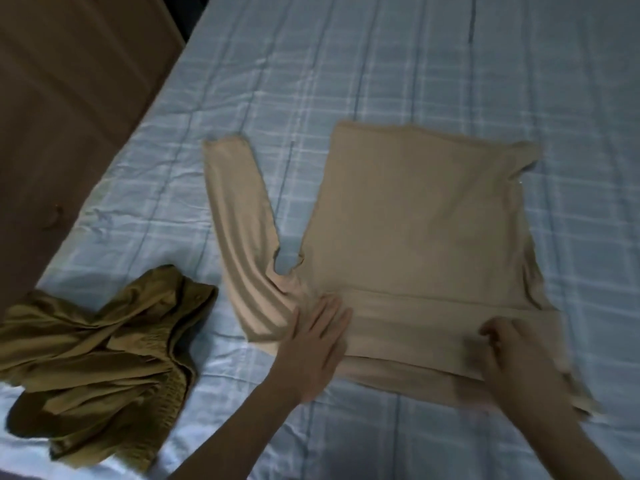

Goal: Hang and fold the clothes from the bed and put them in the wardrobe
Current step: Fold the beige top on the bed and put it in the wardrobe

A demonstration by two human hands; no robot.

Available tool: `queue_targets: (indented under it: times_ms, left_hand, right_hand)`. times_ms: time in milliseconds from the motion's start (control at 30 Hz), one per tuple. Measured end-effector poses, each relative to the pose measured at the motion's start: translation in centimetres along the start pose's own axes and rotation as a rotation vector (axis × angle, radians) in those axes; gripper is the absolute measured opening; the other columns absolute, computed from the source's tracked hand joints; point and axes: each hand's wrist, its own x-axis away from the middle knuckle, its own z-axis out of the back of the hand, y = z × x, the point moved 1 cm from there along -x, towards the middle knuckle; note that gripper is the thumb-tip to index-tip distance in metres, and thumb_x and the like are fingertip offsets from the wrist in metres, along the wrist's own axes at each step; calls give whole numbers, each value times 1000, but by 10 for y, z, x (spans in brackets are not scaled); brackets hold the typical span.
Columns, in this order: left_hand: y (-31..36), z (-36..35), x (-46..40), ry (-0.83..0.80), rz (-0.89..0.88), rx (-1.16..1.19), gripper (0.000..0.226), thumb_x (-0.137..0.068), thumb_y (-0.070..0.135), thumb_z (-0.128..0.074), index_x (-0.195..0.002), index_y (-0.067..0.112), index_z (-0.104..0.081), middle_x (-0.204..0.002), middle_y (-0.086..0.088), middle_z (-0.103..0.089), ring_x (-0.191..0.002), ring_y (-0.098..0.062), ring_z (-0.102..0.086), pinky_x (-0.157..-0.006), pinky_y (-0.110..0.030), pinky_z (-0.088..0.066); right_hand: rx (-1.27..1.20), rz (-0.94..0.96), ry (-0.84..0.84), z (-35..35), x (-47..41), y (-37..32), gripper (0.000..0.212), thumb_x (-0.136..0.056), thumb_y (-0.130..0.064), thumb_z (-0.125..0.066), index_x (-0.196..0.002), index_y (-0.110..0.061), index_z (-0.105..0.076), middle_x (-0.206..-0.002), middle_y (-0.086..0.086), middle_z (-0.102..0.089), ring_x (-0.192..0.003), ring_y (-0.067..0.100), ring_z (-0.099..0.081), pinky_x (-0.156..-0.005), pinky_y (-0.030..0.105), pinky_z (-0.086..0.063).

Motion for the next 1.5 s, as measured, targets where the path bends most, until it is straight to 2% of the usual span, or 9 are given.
queue_targets:
  times_ms: [233,433,567,800,967,1067,1167,1333,1500]
  left_hand:
    - [-31,37,-5,184,-80,-7,38,-98,30,-40,-127,19,-62,-140,0,-54,-133,-20,-46,-111,-48,-28]
    - [-102,84,-12,585,813,389,28,-86,25,-49,-103,7,-60,-109,-12,-52,-99,-33,-50,-82,-35,-38]
    - [-135,98,-36,421,1076,715,60,-82,32,-71,-130,9,-42,-129,-9,-48,-111,-23,-50,-90,-31,-41]
    - [-153,107,-75,420,985,973,61,-75,18,-77,-131,17,-53,-118,-1,-65,-110,-24,-62,-84,-30,-50]
    - [-126,102,-65,483,455,801,43,-87,14,-56,-129,22,-56,-124,-7,-61,-109,-28,-60,-92,-39,-51]
    - [-107,103,-55,384,160,382,56,-80,8,-45,-134,25,-45,-129,-12,-52,-80,-35,-62,-62,-44,-53]
    - [-96,109,-49,323,8,228,86,-74,-5,-59,-139,42,-29,-127,-12,-53,-85,-35,-60,-57,-40,-52]
    - [-85,107,-31,333,-48,96,57,-85,10,-46,-135,35,-50,-99,-7,-56,-83,-30,-58,-55,-32,-37]
    - [-69,98,-38,323,-123,44,56,-79,8,-46,-129,32,-57,-99,-5,-62,-77,-25,-61,-59,-27,-34]
  right_hand:
    - [-69,512,-176,-86,-2,-126,30,-82,-30,-43,-108,-25,-56,-96,0,-58,-80,24,-56,-67,36,-48]
    - [225,446,-88,-112,0,-166,28,-65,-33,-68,-89,-23,-58,-86,1,-55,-74,26,-55,-59,36,-43]
    - [156,510,-128,-123,-1,-192,23,-73,-29,-65,-93,-22,-56,-93,2,-54,-77,26,-57,-61,37,-45]
    - [-17,441,-281,-80,-48,-258,17,-91,-21,-46,-102,-20,-59,-102,4,-65,-98,24,-61,-81,33,-47]
    - [-474,510,-52,-44,-81,-339,32,-79,-41,-48,-104,-25,-61,-98,-6,-66,-87,11,-60,-79,27,-47]
    - [-323,316,-95,-51,-119,-384,85,-69,-65,-67,-133,-14,-43,-124,9,-55,-116,27,-53,-98,42,-45]
    - [-80,176,-207,-60,-143,-399,108,-64,-67,-74,-141,-7,-30,-137,16,-44,-127,34,-44,-103,46,-41]
    - [387,320,-462,-73,-151,-374,74,-63,-62,-76,-112,-8,-62,-108,8,-62,-86,23,-57,-69,29,-45]
    - [333,537,-563,-74,-128,-348,62,-70,-71,-66,-109,-24,-59,-112,-1,-57,-98,20,-54,-83,36,-47]
